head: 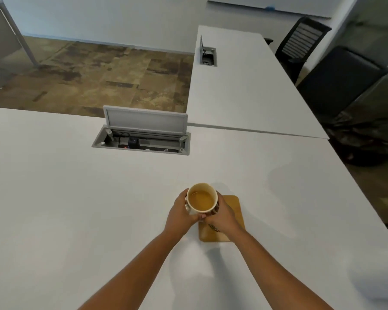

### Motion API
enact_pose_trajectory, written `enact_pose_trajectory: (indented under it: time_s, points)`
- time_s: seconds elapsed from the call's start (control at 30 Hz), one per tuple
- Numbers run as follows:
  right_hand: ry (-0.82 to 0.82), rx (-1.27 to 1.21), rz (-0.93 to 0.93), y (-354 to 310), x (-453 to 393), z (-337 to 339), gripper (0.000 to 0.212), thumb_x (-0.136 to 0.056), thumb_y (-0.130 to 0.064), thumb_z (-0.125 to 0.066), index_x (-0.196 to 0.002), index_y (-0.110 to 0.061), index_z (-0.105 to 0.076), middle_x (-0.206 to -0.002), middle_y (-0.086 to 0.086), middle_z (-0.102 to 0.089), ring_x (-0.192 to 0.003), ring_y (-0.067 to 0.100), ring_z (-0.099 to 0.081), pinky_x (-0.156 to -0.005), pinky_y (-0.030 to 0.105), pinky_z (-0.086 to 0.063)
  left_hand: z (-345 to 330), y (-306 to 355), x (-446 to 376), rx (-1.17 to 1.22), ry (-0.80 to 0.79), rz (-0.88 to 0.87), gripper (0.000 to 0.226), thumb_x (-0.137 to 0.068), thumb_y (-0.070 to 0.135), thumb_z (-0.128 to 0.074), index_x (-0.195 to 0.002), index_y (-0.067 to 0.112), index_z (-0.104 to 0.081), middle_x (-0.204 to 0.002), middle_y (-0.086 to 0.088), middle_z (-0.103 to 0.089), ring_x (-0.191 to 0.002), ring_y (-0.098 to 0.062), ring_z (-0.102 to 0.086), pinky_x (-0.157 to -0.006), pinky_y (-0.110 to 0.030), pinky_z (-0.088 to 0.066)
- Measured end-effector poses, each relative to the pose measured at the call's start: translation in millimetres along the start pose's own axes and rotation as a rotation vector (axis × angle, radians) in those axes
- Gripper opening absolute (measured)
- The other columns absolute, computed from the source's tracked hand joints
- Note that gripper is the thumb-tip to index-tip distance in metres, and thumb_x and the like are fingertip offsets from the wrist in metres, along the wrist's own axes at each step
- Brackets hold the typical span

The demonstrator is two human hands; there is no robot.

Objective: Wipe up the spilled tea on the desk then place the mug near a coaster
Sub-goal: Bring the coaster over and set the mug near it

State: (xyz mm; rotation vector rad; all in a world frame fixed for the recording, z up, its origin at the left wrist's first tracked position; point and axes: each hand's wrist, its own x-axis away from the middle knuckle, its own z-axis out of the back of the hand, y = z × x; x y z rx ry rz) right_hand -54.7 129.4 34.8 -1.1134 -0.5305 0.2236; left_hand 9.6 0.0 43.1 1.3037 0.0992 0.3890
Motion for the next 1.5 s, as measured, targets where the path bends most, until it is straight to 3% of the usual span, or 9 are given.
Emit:
enact_pose_trajectory:
  time_s: [0.1,0.3,0.47,0.57,0.73,0.9,1.3,1.4,1.5]
  points:
    - [0.019,0.019,-0.024,10.6,5.8,27.0,0.081,-0.061,-0.015,-0.084,-0.127,-0.031,-0.039,-0.109,-0.022,-0.050,-0.103,0.002,-0.050,-0.074,0.007,-0.039,-27.8,7.7,-3.1,-0.008,-0.043,0.023,0.073,-0.060,0.019,-0.084,-0.121,0.029,-0.045,-0.113,0.014,-0.053,-0.102,-0.007,-0.051,-0.080,-0.019,-0.039]
    - [0.037,0.040,-0.108,32.9,10.2,63.3,0.085,-0.057,-0.021,-0.084,-0.128,-0.032,-0.039,-0.115,-0.015,-0.054,-0.110,0.011,-0.053,-0.094,0.031,-0.047,-68.0,16.2,-6.5,-0.066,-0.081,0.079,0.071,-0.059,0.024,-0.082,-0.119,0.031,-0.044,-0.113,0.012,-0.054,-0.096,-0.007,-0.051,-0.070,-0.016,-0.036]
    - [0.012,0.027,-0.147,42.7,9.1,70.8,0.083,-0.050,-0.026,-0.084,-0.117,-0.044,-0.038,-0.100,-0.029,-0.051,-0.099,0.004,-0.052,-0.083,0.021,-0.043,-80.6,11.8,-7.9,-0.102,-0.096,0.117,0.075,-0.061,0.023,-0.082,-0.123,0.029,-0.041,-0.105,0.014,-0.054,-0.094,-0.008,-0.053,-0.074,-0.019,-0.037]
    - [-0.007,0.027,-0.131,46.1,8.1,70.8,0.084,-0.050,-0.028,-0.086,-0.115,-0.049,-0.037,-0.102,-0.030,-0.053,-0.097,0.001,-0.053,-0.076,0.014,-0.041,-82.6,7.8,-6.8,-0.125,-0.087,0.129,0.076,-0.060,0.025,-0.082,-0.123,0.028,-0.040,-0.106,0.012,-0.057,-0.096,-0.010,-0.055,-0.073,-0.020,-0.038]
    - [-0.026,0.023,-0.140,51.2,8.4,68.3,0.091,-0.049,-0.031,-0.088,-0.126,-0.042,-0.040,-0.117,-0.017,-0.057,-0.108,0.007,-0.054,-0.088,0.024,-0.045,-81.6,3.9,-3.9,-0.140,-0.083,0.129,0.075,-0.059,0.027,-0.082,-0.122,0.033,-0.043,-0.107,0.015,-0.058,-0.097,-0.008,-0.055,-0.070,-0.013,-0.036]
    - [-0.020,-0.001,-0.140,53.9,10.4,68.4,0.089,-0.051,-0.029,-0.088,-0.125,-0.040,-0.041,-0.119,-0.015,-0.057,-0.111,0.008,-0.053,-0.095,0.030,-0.047,-82.3,1.2,-6.5,-0.165,-0.095,0.130,0.077,-0.060,0.027,-0.082,-0.125,0.032,-0.042,-0.108,0.015,-0.058,-0.097,-0.008,-0.055,-0.074,-0.019,-0.038]
    - [-0.035,0.041,-0.138,46.7,14.1,69.4,0.081,-0.058,-0.027,-0.086,-0.118,-0.046,-0.036,-0.112,-0.024,-0.053,-0.106,0.003,-0.051,-0.088,0.021,-0.042,-74.6,-4.9,-6.0,-0.176,-0.141,0.025,0.067,-0.063,0.042,-0.078,-0.120,0.042,-0.043,-0.117,0.020,-0.055,-0.107,-0.002,-0.055,-0.086,-0.024,-0.046]
    - [-0.098,0.141,-0.129,50.0,19.1,78.0,0.082,-0.069,-0.016,-0.078,-0.132,-0.036,-0.030,-0.132,-0.009,-0.046,-0.121,0.011,-0.046,-0.094,0.026,-0.041,-71.9,-4.9,-3.2,-0.223,-0.145,-0.001,0.067,-0.068,0.049,-0.072,-0.125,0.038,-0.039,-0.126,0.016,-0.049,-0.115,-0.007,-0.052,-0.084,-0.016,-0.042]
    - [0.025,0.265,-0.169,46.7,27.1,85.6,0.078,-0.086,-0.010,-0.058,-0.147,-0.023,-0.012,-0.155,0.002,-0.020,-0.141,0.022,-0.024,-0.111,0.034,-0.030,-62.2,-2.5,5.1,-0.356,-0.087,0.016,0.089,-0.073,0.069,-0.051,-0.143,0.026,-0.017,-0.150,0.006,-0.030,-0.133,-0.016,-0.036,-0.100,-0.030,-0.036]
